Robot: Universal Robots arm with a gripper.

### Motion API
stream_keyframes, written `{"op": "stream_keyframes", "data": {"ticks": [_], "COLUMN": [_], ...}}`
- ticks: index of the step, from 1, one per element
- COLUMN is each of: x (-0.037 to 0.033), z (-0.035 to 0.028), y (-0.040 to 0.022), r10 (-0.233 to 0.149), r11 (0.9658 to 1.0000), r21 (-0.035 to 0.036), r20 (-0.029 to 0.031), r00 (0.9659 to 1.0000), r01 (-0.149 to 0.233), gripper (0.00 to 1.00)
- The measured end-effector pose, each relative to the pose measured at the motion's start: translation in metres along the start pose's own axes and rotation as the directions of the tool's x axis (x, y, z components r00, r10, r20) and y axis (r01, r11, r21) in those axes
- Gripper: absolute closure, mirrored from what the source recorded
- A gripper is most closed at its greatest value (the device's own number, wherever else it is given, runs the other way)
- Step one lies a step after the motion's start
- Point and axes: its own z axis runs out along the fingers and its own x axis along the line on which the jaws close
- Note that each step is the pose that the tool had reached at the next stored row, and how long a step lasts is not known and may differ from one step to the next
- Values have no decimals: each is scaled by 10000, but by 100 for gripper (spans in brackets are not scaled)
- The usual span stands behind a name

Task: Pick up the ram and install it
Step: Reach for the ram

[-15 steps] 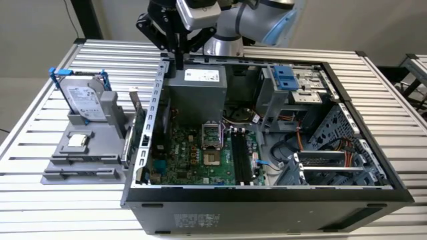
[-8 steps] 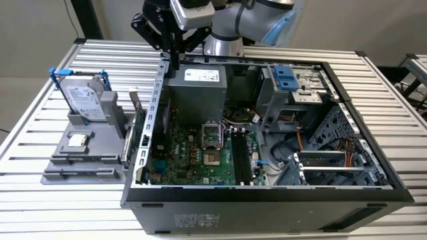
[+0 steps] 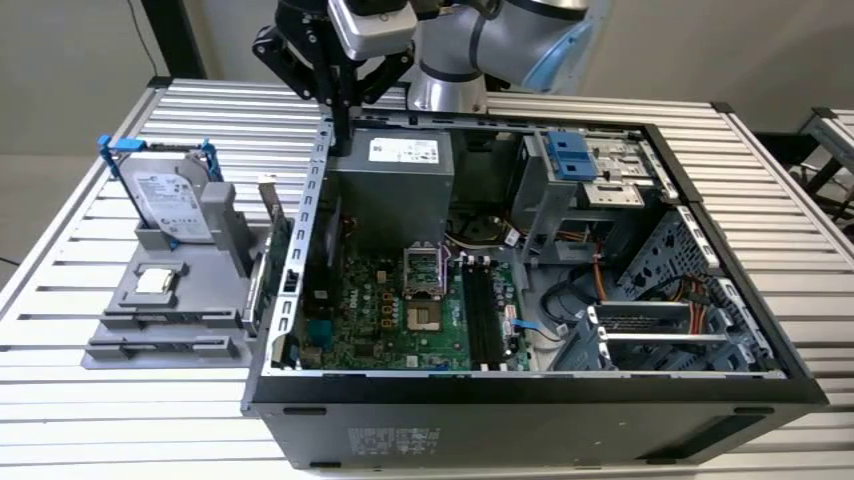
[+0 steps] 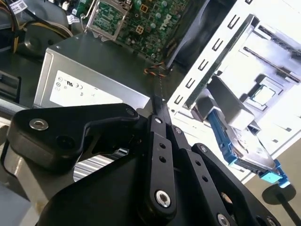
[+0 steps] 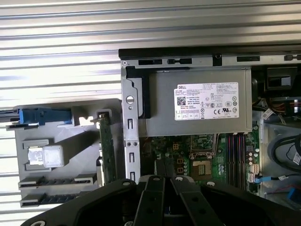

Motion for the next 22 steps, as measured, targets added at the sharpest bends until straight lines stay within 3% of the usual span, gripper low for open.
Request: {"op": "stream_keyframes", "data": {"ticks": [3,10,14,22], "x": [42,54,83,214], "z": [-1,-1,-2,-3], "y": [-3,-4,-6,-13], "r10": [2,-3,-263,-474], "r11": [10000,10000,9997,9989], "r21": [-1,-1,-4,-8], "r20": [6,6,-6,-16], "r00": [10000,10000,9997,9989], "r01": [-2,3,263,473], "gripper": [100,100,100,100]}}
